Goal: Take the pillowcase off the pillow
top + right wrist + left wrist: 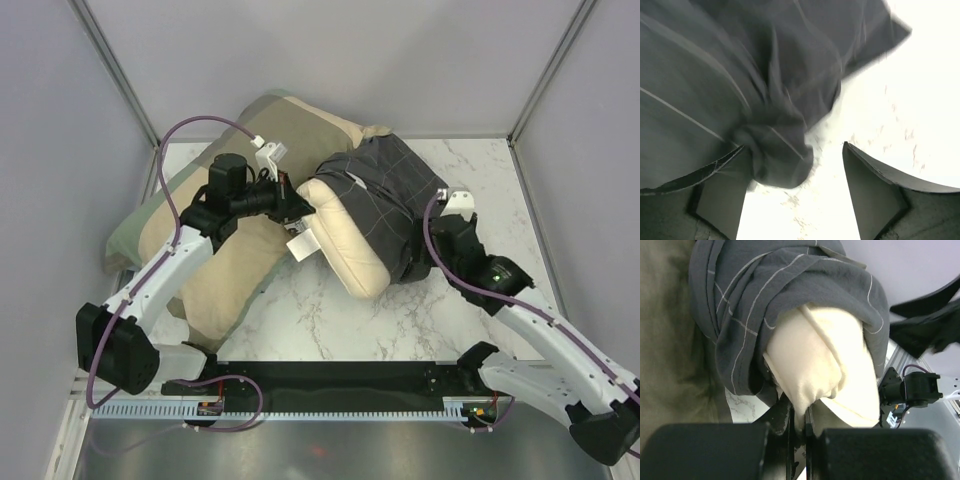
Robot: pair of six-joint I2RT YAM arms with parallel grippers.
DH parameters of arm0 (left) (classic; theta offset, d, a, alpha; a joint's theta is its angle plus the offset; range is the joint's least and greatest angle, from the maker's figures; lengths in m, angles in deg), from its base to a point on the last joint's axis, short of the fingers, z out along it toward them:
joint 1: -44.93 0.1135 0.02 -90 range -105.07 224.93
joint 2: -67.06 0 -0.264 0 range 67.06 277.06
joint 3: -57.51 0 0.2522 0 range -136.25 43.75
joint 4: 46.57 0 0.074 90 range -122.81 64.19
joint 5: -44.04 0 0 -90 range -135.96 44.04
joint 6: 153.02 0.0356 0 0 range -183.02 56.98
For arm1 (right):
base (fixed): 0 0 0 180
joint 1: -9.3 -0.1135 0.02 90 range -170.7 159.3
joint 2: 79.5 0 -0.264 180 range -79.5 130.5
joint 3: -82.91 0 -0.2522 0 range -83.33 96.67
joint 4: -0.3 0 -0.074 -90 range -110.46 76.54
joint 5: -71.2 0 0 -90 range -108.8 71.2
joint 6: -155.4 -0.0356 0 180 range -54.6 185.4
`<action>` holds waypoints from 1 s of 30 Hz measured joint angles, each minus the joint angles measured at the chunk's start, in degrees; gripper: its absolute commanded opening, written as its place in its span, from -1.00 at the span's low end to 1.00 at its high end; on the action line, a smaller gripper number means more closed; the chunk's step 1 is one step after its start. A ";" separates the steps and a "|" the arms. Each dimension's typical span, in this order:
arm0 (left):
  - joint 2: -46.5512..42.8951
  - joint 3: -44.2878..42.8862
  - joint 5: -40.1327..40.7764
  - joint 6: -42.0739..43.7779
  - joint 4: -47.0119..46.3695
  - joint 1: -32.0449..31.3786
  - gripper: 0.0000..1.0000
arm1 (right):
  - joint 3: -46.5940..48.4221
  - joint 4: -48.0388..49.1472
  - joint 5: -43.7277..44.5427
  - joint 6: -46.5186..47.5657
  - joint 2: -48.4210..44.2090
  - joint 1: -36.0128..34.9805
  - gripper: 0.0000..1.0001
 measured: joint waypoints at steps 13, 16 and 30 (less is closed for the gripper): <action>-0.59 0.24 -6.60 4.76 1.64 0.07 -0.95 | 15.65 18.34 -16.59 11.26 7.04 0.15 0.67; -0.59 0.24 -9.11 6.21 1.66 0.07 -0.95 | 13.84 24.72 -21.94 12.41 13.73 0.13 0.67; -0.09 0.52 -17.68 11.72 2.71 1.16 -0.95 | 6.64 40.15 -25.79 14.23 19.39 0.24 -1.00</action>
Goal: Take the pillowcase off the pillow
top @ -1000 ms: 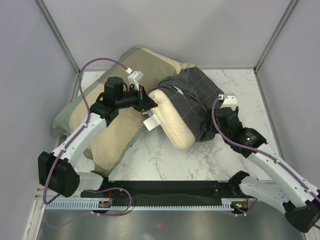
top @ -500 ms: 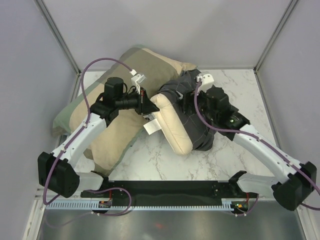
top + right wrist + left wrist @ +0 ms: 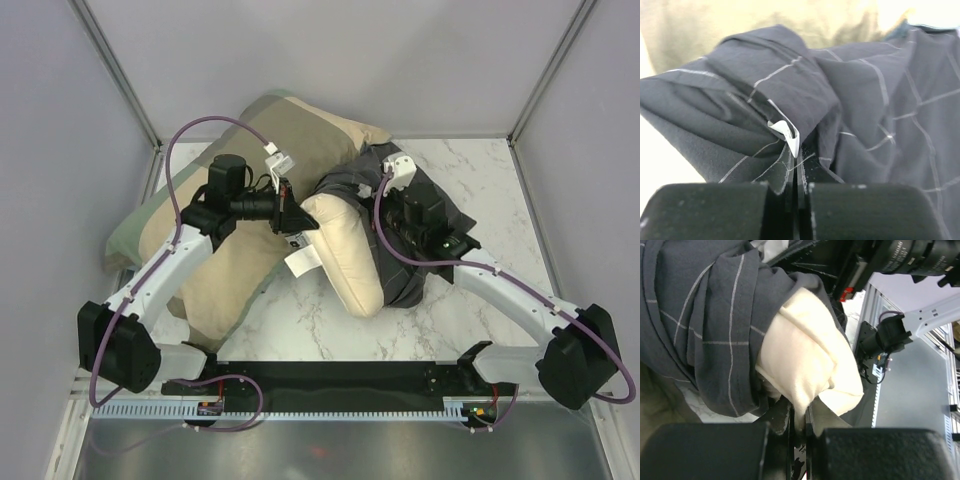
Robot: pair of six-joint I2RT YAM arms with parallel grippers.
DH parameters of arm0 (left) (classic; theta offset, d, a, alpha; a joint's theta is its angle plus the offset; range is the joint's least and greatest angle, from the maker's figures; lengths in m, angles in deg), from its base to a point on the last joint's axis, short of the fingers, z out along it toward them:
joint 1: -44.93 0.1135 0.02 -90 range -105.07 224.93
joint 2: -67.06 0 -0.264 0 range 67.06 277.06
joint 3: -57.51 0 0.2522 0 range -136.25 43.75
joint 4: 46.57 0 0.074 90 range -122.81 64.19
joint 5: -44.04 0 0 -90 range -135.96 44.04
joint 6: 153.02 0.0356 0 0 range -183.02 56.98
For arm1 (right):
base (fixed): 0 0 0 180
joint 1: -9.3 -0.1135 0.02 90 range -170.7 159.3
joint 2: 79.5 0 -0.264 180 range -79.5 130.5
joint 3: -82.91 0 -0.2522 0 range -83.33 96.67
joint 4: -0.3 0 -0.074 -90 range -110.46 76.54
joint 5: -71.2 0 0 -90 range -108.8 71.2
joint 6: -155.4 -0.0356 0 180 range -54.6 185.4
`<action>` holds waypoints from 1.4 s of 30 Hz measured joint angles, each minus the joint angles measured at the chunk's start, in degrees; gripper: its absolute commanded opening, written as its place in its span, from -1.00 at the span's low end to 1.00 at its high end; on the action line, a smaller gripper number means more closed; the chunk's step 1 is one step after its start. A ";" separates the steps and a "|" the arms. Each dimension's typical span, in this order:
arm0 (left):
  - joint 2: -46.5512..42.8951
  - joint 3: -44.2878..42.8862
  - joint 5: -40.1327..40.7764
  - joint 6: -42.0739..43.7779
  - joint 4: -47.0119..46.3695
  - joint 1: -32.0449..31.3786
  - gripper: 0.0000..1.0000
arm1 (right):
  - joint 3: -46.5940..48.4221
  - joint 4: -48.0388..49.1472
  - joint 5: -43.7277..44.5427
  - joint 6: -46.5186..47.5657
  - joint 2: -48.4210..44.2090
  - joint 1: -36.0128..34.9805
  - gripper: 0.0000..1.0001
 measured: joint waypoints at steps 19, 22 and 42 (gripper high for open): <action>0.83 0.00 -9.44 1.92 0.09 -1.20 -0.95 | -7.80 -6.60 2.62 -5.11 -1.90 23.91 -1.00; 0.83 0.00 -9.55 1.92 0.11 -1.20 -0.95 | -7.87 -7.76 1.95 -5.90 -0.39 25.79 -1.00; 10.12 -10.19 4.63 -7.19 1.46 3.76 -0.95 | -7.93 -18.86 -15.04 -6.69 -19.63 22.75 0.69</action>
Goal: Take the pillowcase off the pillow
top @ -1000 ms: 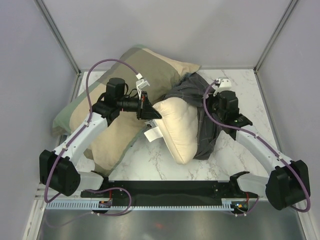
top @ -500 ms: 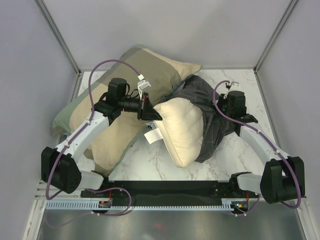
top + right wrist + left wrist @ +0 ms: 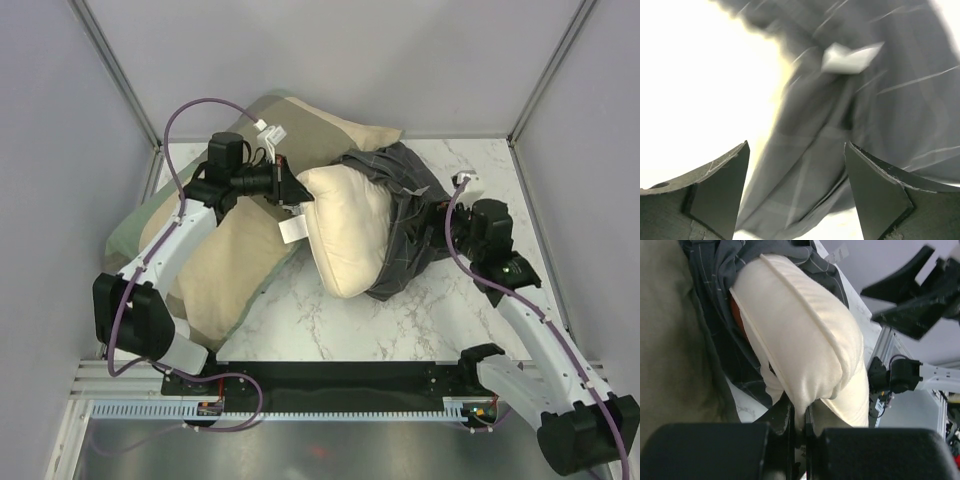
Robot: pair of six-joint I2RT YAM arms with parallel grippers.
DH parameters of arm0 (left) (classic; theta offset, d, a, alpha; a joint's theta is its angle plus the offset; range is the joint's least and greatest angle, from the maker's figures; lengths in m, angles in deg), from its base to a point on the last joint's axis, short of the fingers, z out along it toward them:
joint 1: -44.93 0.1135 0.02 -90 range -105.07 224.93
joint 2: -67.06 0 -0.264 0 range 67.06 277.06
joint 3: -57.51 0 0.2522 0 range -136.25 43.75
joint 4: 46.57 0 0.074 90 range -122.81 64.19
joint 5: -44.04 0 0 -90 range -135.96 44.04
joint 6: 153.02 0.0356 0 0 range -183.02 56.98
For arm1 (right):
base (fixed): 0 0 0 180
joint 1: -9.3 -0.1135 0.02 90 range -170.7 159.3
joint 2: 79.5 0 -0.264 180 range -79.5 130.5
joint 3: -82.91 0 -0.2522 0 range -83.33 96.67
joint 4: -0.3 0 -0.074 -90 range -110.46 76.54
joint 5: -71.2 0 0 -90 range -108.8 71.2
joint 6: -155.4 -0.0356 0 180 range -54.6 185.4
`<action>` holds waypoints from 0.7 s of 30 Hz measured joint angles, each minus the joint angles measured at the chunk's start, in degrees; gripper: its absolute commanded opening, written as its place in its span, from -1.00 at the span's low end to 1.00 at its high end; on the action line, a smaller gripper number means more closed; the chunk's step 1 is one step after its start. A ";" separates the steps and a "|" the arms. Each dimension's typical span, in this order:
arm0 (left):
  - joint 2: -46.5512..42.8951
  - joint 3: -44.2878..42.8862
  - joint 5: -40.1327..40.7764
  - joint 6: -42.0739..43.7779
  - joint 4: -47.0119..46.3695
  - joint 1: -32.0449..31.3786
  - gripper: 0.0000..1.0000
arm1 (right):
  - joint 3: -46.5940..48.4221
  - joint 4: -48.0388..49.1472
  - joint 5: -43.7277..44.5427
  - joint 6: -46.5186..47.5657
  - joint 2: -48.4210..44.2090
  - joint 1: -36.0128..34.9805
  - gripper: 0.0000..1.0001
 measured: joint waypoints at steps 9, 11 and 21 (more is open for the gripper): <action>-2.47 6.88 -0.72 -7.93 -8.55 6.29 -0.95 | -11.54 3.63 -2.34 -7.26 0.90 -12.44 0.69; -2.58 7.21 -1.22 -8.70 -9.62 6.82 -0.95 | -13.07 4.72 -2.10 -8.07 2.21 -13.60 0.67; -3.23 8.61 -2.99 -10.84 -13.81 7.28 0.49 | -15.08 16.11 -3.48 -10.86 10.91 -14.10 -0.69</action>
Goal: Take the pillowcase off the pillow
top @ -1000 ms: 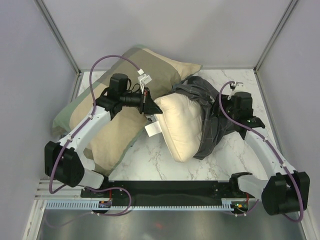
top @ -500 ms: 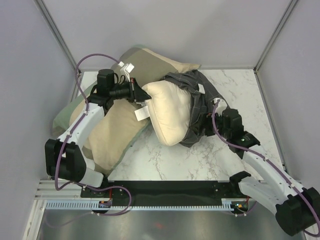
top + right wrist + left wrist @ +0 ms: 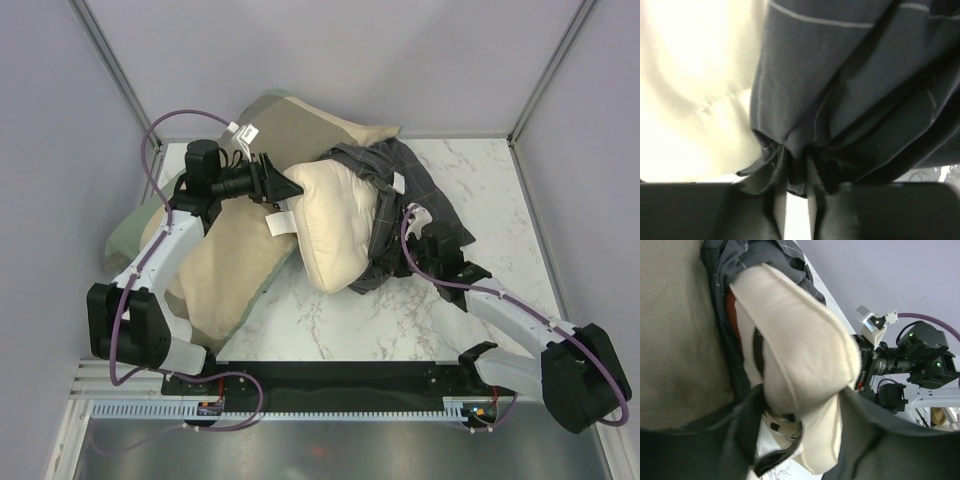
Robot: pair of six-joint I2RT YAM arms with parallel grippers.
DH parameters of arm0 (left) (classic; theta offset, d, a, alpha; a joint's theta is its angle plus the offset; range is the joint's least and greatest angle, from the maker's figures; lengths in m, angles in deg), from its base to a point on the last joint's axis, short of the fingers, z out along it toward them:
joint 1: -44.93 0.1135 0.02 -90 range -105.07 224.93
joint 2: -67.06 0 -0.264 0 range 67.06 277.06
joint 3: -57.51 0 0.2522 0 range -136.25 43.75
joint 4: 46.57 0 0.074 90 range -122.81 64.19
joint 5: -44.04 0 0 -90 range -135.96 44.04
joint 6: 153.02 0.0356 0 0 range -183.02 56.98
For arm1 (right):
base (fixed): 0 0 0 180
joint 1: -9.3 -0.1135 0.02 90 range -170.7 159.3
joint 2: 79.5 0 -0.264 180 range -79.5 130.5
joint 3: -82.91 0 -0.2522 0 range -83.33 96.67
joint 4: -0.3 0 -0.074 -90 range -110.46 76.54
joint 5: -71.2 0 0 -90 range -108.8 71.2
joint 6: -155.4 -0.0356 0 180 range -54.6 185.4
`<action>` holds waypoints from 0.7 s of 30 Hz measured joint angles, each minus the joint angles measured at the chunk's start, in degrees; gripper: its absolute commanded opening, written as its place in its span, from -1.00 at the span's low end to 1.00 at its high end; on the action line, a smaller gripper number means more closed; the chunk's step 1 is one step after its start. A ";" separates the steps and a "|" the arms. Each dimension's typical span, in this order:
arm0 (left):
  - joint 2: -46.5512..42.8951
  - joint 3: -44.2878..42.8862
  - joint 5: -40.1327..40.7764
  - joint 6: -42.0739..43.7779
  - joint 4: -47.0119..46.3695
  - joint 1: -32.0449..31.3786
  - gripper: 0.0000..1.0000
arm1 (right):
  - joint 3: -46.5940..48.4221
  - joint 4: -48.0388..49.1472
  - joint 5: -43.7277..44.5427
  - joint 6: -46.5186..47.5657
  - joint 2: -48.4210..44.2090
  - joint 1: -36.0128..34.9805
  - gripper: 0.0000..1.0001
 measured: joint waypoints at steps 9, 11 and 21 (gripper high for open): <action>-0.81 -0.72 4.26 0.09 2.38 -1.38 0.77 | -0.02 6.40 -1.73 -4.39 4.48 -0.83 -1.00; -0.79 -2.23 8.24 2.16 5.77 -3.80 0.81 | 0.57 6.56 -1.55 -4.87 5.14 -1.16 -1.00; -1.18 -5.18 28.33 9.40 14.93 -13.92 0.21 | 3.98 6.97 -0.63 -5.77 6.51 -3.61 -1.00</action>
